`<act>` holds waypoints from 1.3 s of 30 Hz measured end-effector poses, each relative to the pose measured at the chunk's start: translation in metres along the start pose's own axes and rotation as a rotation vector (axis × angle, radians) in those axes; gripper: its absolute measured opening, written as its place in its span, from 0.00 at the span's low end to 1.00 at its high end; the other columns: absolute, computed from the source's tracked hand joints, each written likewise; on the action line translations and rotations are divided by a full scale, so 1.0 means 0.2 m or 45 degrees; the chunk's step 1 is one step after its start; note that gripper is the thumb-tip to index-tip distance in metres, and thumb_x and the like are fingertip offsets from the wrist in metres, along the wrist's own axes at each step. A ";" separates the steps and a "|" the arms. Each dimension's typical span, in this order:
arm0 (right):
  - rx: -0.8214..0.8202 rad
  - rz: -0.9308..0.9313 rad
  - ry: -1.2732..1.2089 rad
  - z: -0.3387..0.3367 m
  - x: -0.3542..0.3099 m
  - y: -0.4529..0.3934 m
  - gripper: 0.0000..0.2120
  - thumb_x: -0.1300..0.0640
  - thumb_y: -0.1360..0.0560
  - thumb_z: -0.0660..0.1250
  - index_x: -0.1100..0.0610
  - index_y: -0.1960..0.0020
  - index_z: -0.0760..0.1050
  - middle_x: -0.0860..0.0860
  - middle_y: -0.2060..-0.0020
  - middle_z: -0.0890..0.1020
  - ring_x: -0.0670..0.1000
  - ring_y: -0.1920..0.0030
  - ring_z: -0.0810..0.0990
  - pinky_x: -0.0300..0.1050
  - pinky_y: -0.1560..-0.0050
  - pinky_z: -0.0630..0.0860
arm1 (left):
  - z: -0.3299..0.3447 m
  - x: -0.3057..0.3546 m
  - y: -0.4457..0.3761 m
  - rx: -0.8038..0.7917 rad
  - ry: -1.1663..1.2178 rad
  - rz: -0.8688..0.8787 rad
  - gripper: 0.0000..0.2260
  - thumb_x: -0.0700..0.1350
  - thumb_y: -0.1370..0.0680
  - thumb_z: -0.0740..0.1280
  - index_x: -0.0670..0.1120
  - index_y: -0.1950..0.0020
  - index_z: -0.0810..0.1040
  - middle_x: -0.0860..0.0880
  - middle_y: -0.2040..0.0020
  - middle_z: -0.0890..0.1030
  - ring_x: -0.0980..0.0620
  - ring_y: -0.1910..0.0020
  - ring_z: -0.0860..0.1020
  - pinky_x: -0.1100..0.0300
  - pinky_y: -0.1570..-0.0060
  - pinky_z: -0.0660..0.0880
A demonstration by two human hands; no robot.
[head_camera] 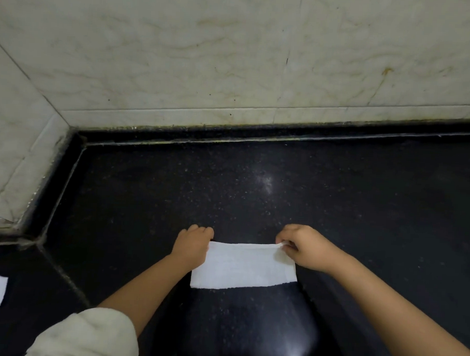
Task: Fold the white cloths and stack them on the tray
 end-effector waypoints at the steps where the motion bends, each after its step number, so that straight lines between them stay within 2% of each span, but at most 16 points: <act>1: 0.017 -0.009 0.015 -0.02 -0.01 0.01 0.12 0.65 0.26 0.60 0.60 0.46 0.78 0.49 0.55 0.76 0.46 0.56 0.71 0.30 0.59 0.64 | -0.02 0.01 0.01 0.005 -0.011 0.048 0.12 0.42 0.21 0.57 0.48 0.37 0.71 0.49 0.39 0.74 0.49 0.39 0.70 0.56 0.41 0.67; 3: 0.113 0.010 0.063 -0.08 0.01 0.03 0.11 0.65 0.28 0.61 0.61 0.48 0.79 0.55 0.52 0.80 0.53 0.53 0.76 0.37 0.52 0.67 | -0.11 0.01 0.04 0.072 -0.023 0.177 0.12 0.45 0.21 0.58 0.46 0.43 0.77 0.46 0.45 0.76 0.47 0.43 0.73 0.54 0.44 0.72; 6: 0.374 0.051 0.167 -0.20 0.06 0.05 0.09 0.67 0.30 0.64 0.63 0.52 0.80 0.61 0.54 0.82 0.61 0.51 0.78 0.47 0.48 0.73 | -0.30 -0.01 0.08 0.428 0.026 0.392 0.16 0.51 0.29 0.58 0.44 0.62 0.83 0.44 0.65 0.79 0.44 0.66 0.78 0.55 0.69 0.78; 8: 0.605 0.018 0.179 -0.27 0.07 0.08 0.07 0.70 0.33 0.68 0.64 0.57 0.80 0.61 0.59 0.82 0.63 0.57 0.79 0.49 0.52 0.75 | -0.41 -0.02 0.13 0.636 0.000 0.474 0.16 0.51 0.29 0.59 0.45 0.64 0.82 0.46 0.67 0.79 0.46 0.70 0.77 0.58 0.71 0.74; 11: 0.808 -0.068 0.166 -0.23 0.09 0.16 0.09 0.74 0.39 0.71 0.65 0.61 0.79 0.60 0.63 0.82 0.61 0.63 0.79 0.44 0.57 0.74 | -0.48 0.02 0.22 0.807 -0.086 0.532 0.13 0.49 0.29 0.61 0.45 0.65 0.82 0.49 0.67 0.80 0.48 0.69 0.78 0.60 0.72 0.72; 13: 0.821 -0.073 0.182 -0.09 0.12 0.21 0.09 0.73 0.40 0.70 0.63 0.63 0.78 0.59 0.64 0.81 0.60 0.64 0.79 0.46 0.59 0.74 | -0.38 0.04 0.27 0.746 -0.147 0.548 0.12 0.49 0.30 0.62 0.47 0.67 0.82 0.50 0.69 0.80 0.49 0.71 0.77 0.62 0.73 0.70; 16: 0.642 0.052 0.258 0.22 0.17 0.28 0.05 0.66 0.40 0.69 0.58 0.66 0.79 0.55 0.65 0.82 0.60 0.65 0.80 0.49 0.67 0.77 | -0.07 0.10 0.33 0.412 -0.209 0.522 0.14 0.52 0.32 0.60 0.49 0.73 0.79 0.54 0.72 0.79 0.52 0.73 0.77 0.64 0.72 0.69; 19: 0.452 0.249 0.297 0.46 0.19 0.35 0.13 0.64 0.46 0.79 0.56 0.63 0.81 0.53 0.62 0.83 0.58 0.62 0.83 0.50 0.68 0.78 | 0.19 0.13 0.44 0.229 -0.176 0.403 0.16 0.54 0.32 0.56 0.50 0.65 0.81 0.54 0.63 0.82 0.54 0.64 0.79 0.62 0.60 0.64; 22: 0.596 0.540 0.090 0.43 0.20 0.39 0.09 0.62 0.32 0.72 0.62 0.52 0.80 0.59 0.55 0.82 0.63 0.54 0.80 0.53 0.59 0.77 | 0.22 0.12 0.48 0.413 -0.038 0.314 0.16 0.52 0.27 0.57 0.46 0.58 0.82 0.49 0.56 0.83 0.51 0.54 0.77 0.59 0.54 0.70; 25: 0.582 0.854 -0.062 0.39 0.20 0.36 0.15 0.55 0.24 0.63 0.64 0.44 0.76 0.61 0.47 0.79 0.61 0.45 0.75 0.51 0.53 0.73 | 0.16 0.14 0.43 0.404 0.064 0.074 0.22 0.50 0.20 0.50 0.42 0.49 0.81 0.43 0.47 0.82 0.44 0.47 0.81 0.54 0.51 0.78; 26: 0.533 0.917 -0.090 0.40 0.19 0.34 0.15 0.53 0.24 0.62 0.64 0.45 0.75 0.60 0.47 0.78 0.60 0.45 0.74 0.50 0.52 0.73 | 0.14 0.16 0.40 0.352 0.113 -0.021 0.21 0.50 0.20 0.51 0.40 0.42 0.79 0.41 0.40 0.79 0.43 0.40 0.77 0.51 0.45 0.76; 28: 0.446 1.019 -0.079 0.42 0.17 0.30 0.15 0.52 0.24 0.61 0.64 0.47 0.74 0.60 0.46 0.76 0.60 0.44 0.72 0.49 0.51 0.72 | 0.15 0.18 0.34 0.191 0.153 -0.164 0.23 0.51 0.19 0.52 0.39 0.27 0.61 0.41 0.25 0.60 0.44 0.25 0.57 0.50 0.28 0.59; 29: 0.424 1.062 -0.048 0.42 0.16 0.28 0.15 0.52 0.24 0.60 0.64 0.48 0.74 0.60 0.45 0.76 0.59 0.43 0.72 0.50 0.49 0.72 | 0.17 0.18 0.33 0.113 0.156 -0.221 0.26 0.52 0.18 0.50 0.40 0.24 0.52 0.43 0.23 0.50 0.46 0.23 0.47 0.50 0.26 0.50; 31: 0.389 1.123 0.003 0.44 0.14 0.24 0.14 0.54 0.23 0.59 0.64 0.47 0.74 0.60 0.44 0.75 0.59 0.41 0.71 0.50 0.46 0.71 | 0.22 0.17 0.31 0.039 0.113 -0.299 0.28 0.55 0.18 0.47 0.42 0.24 0.44 0.46 0.22 0.42 0.49 0.23 0.41 0.49 0.26 0.42; 36: 0.337 1.232 -0.058 0.45 0.13 0.21 0.12 0.58 0.24 0.58 0.63 0.47 0.75 0.59 0.42 0.75 0.59 0.39 0.69 0.51 0.41 0.67 | 0.24 0.16 0.30 0.016 0.135 -0.331 0.29 0.56 0.19 0.47 0.43 0.24 0.42 0.47 0.23 0.40 0.50 0.24 0.40 0.48 0.26 0.40; 39: 0.462 1.139 -0.133 0.39 0.09 0.20 0.09 0.59 0.25 0.58 0.64 0.53 0.75 0.59 0.48 0.77 0.59 0.46 0.72 0.50 0.48 0.69 | 0.24 0.16 0.30 0.008 0.178 -0.327 0.29 0.56 0.19 0.47 0.44 0.24 0.43 0.47 0.22 0.40 0.51 0.24 0.40 0.47 0.26 0.40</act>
Point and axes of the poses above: each hand's wrist, its own y-axis away from the middle knuckle, its own z-axis out of the palm, x = y × z, the point moved 4 cm from there along -y, towards the middle knuckle
